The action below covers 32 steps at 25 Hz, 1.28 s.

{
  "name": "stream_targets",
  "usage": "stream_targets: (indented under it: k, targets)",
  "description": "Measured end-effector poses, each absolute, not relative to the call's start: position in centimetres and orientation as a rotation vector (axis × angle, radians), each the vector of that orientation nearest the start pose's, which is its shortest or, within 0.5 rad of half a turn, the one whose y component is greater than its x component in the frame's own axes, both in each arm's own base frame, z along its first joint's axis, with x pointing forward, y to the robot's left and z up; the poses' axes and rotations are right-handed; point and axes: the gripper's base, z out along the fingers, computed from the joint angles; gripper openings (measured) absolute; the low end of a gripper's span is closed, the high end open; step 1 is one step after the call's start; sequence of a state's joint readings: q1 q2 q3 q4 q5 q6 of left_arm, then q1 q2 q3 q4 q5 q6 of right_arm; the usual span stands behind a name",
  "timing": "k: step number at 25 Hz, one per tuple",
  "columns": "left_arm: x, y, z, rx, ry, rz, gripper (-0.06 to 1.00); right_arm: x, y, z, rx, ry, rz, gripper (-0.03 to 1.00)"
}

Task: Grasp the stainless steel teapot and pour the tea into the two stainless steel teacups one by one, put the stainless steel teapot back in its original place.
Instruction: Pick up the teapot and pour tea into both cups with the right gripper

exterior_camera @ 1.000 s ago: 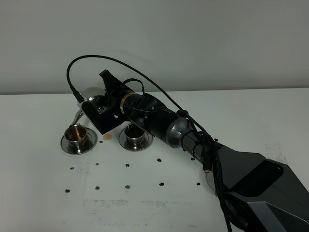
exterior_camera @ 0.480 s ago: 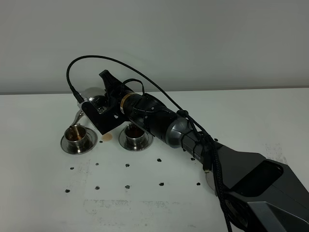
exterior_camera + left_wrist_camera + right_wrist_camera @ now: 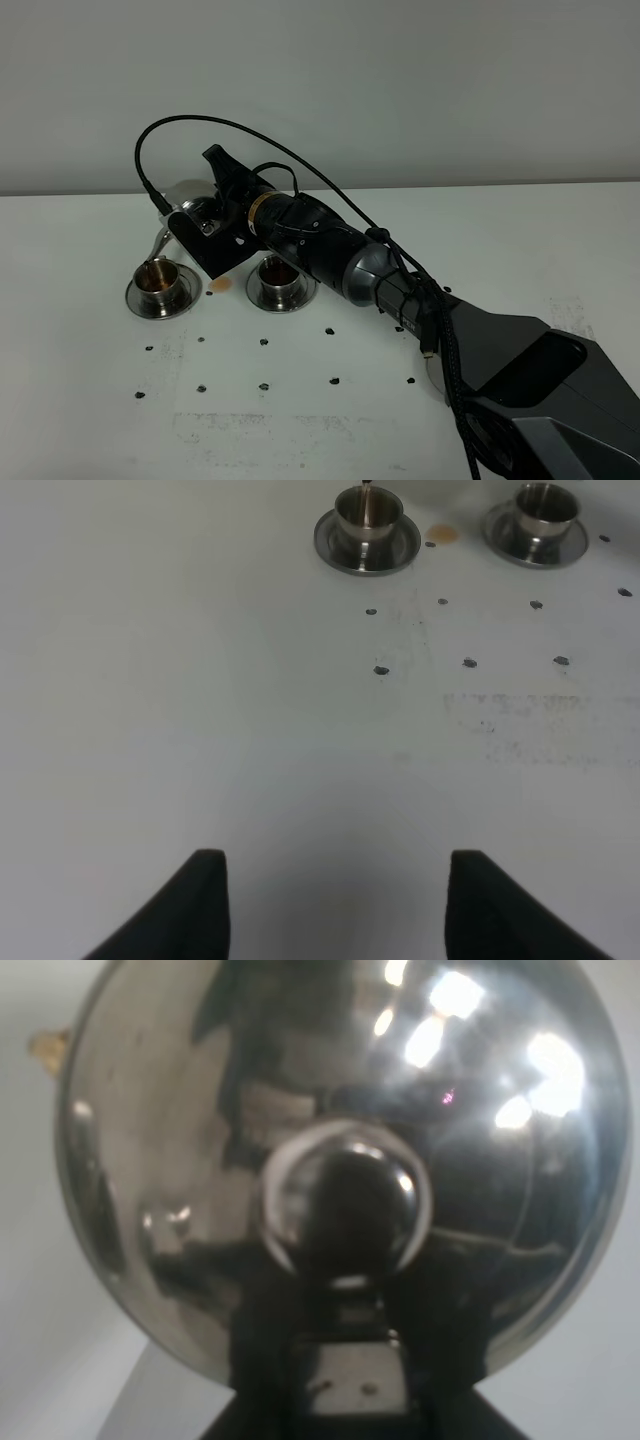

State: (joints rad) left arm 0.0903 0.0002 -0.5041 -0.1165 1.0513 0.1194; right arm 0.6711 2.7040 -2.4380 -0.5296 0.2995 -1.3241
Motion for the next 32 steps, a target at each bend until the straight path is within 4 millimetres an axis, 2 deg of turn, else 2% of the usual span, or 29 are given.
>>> stream_targets:
  k: [32]
  targets:
    - [-0.44, -0.96, 27.96, 0.034, 2.025, -0.007, 0.54, 48.17, 36.52, 14.66, -1.993, 0.73, -0.888, 0.21]
